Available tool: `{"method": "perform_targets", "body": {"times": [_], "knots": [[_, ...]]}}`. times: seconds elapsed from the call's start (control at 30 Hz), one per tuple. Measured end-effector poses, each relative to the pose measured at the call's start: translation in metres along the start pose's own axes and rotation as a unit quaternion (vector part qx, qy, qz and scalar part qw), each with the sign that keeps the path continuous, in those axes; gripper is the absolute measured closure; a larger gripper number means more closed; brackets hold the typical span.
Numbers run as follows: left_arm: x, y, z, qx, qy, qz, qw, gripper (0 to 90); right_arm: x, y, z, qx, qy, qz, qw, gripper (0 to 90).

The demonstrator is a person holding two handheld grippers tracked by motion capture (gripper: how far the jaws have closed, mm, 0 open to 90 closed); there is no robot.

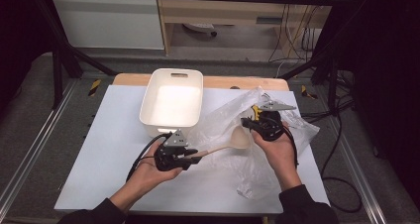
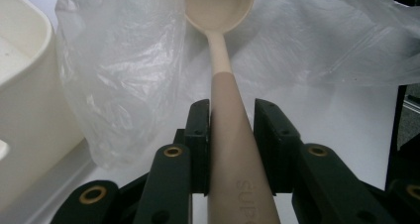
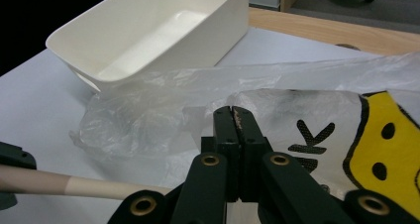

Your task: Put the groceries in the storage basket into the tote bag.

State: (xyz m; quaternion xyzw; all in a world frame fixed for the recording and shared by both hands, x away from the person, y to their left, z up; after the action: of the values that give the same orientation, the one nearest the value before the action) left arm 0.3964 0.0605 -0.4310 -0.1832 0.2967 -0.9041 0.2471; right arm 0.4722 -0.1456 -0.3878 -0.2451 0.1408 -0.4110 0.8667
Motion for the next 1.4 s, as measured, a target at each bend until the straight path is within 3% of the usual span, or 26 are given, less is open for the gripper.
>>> {"method": "perform_targets", "body": {"times": [0.3, 0.5, 0.97, 1.4], "knots": [[-0.001, 0.011, 0.019, 0.020, -0.002, 0.002, 0.9998, 68.7, -0.002, -0.014, 0.023, -0.004, -0.016, -0.009, 0.9998, 90.0], [0.007, 0.017, 0.031, 0.025, 0.009, 0.013, 0.9996, 68.7, -0.008, -0.013, 0.029, -0.004, -0.014, 0.001, 0.9999, 90.0], [0.015, 0.053, 0.032, 0.016, -0.003, 0.031, 0.9994, 68.7, -0.019, -0.007, 0.036, 0.000, -0.021, 0.012, 0.9997, 90.0], [0.025, 0.089, 0.035, 0.032, -0.001, 0.047, 0.9984, 68.7, -0.017, -0.008, 0.043, 0.008, -0.014, 0.020, 0.9997, 90.0]]}}
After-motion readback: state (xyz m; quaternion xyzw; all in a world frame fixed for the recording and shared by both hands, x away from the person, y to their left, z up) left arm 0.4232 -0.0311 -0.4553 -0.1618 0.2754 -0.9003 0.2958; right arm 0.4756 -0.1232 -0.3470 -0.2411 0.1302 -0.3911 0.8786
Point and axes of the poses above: each handheld gripper's, and its own axes: y roughly forward along the jaws, z roughly out of its top, x roughly to its right, the point moved 8 cm from there along y, roughly forward along the jaws, and after that the axes turned 8 degrees about -y, right-handed, at the moved point
